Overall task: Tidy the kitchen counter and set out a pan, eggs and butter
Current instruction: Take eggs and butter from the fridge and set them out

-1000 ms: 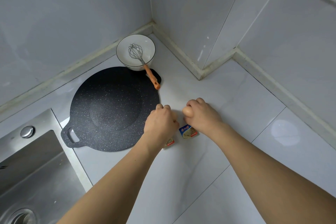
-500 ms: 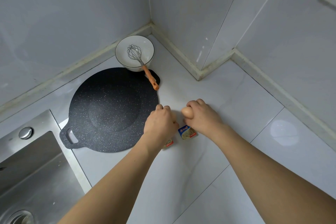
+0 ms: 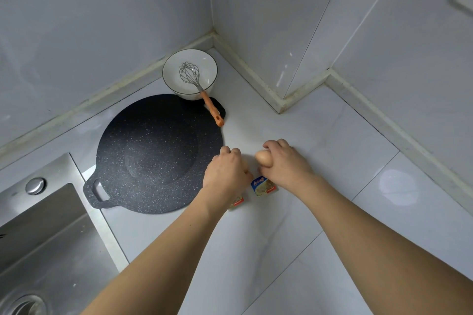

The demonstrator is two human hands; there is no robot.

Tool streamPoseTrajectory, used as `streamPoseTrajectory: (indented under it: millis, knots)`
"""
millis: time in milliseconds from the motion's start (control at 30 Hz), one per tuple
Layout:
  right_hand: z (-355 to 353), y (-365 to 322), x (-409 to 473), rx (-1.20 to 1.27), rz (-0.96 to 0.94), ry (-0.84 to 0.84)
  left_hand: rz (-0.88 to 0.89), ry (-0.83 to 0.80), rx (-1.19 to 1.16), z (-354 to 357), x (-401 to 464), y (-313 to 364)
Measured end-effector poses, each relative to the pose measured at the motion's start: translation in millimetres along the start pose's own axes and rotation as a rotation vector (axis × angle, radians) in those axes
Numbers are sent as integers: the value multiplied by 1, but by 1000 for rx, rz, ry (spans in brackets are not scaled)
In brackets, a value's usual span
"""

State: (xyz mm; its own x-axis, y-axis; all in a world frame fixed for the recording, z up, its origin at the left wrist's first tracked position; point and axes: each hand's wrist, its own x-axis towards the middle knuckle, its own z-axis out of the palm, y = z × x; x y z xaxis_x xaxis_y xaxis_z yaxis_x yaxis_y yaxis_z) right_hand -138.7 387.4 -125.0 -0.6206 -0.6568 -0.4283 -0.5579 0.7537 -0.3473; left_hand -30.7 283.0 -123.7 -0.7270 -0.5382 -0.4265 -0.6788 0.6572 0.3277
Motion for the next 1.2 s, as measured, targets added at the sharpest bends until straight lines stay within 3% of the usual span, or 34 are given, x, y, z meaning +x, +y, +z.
streamPoseTrajectory:
  millis: [1200]
  knots:
    - [-10,6,-26,64,57,7,12,-33,-30,-9,-11,8]
